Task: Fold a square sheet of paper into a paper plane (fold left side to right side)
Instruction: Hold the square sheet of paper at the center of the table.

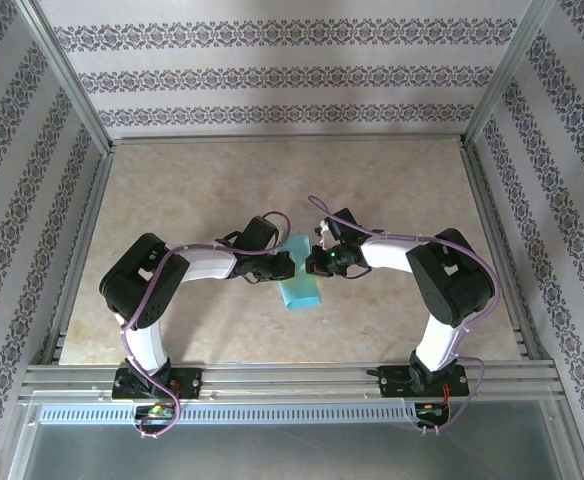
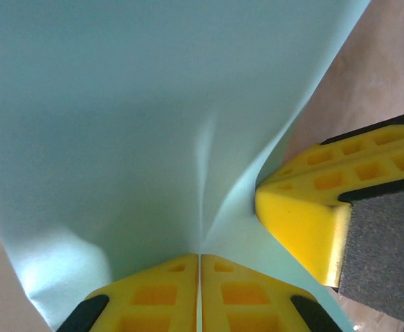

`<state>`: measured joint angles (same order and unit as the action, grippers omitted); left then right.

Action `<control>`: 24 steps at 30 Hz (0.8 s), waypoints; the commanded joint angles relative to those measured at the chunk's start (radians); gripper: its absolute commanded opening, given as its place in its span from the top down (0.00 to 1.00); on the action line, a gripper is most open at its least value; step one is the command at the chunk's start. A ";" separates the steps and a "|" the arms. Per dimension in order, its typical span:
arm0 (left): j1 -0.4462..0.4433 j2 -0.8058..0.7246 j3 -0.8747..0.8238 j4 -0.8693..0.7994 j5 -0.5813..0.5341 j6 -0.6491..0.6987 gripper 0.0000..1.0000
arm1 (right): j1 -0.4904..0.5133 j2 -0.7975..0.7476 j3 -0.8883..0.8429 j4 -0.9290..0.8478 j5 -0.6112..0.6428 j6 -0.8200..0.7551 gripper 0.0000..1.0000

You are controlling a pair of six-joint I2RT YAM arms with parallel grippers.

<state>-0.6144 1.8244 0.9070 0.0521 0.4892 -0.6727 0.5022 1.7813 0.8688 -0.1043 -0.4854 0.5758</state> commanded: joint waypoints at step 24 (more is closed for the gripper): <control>-0.008 0.044 0.000 -0.069 -0.031 -0.049 0.90 | -0.005 -0.064 0.023 0.075 -0.053 0.069 1.00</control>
<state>-0.6144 1.8332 0.9058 0.0494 0.4870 -0.7124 0.4995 1.7061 0.8627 -0.0761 -0.4988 0.6224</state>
